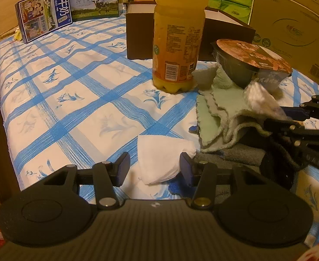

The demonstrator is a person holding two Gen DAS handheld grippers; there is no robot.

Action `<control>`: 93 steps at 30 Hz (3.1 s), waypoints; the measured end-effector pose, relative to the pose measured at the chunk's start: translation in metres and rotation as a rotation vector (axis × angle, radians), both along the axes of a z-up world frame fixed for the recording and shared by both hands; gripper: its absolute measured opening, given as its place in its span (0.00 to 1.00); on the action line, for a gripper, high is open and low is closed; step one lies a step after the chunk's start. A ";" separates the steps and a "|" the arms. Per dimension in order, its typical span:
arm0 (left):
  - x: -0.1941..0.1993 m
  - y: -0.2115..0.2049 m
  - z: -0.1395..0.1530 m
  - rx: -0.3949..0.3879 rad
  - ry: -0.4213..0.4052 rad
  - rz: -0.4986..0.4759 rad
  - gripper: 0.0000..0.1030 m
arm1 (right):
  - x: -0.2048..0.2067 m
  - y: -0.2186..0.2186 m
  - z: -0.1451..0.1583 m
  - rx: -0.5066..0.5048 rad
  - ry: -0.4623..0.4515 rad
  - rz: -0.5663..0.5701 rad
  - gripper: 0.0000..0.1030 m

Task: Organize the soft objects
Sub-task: 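Grasp the clear bag of cotton swabs with the right tool, then grasp the white tissue with the left tool, then carry the swab bag and tissue into the white box and open both tools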

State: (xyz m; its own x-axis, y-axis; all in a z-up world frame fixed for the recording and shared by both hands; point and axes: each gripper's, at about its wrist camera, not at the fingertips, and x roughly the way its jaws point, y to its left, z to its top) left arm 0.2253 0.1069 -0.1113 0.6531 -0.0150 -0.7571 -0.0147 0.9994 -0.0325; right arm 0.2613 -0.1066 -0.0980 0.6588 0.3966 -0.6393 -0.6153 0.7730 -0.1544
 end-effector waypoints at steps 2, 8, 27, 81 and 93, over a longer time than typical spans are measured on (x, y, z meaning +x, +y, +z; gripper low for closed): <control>-0.002 -0.001 0.001 0.000 -0.002 -0.006 0.45 | 0.000 -0.005 0.007 0.047 0.023 -0.025 0.22; -0.006 -0.006 0.005 -0.003 -0.017 -0.048 0.45 | -0.001 -0.020 0.020 0.125 0.079 -0.095 0.22; 0.002 -0.006 -0.001 -0.014 -0.025 -0.118 0.01 | -0.003 -0.038 0.036 0.257 0.148 -0.147 0.22; 0.271 0.087 0.151 -0.067 -0.305 -0.152 0.01 | 0.279 -0.100 0.117 0.374 0.145 -0.215 0.22; 0.353 0.042 0.115 -0.018 -0.212 -0.294 0.02 | 0.323 -0.095 0.095 0.337 0.188 -0.238 0.22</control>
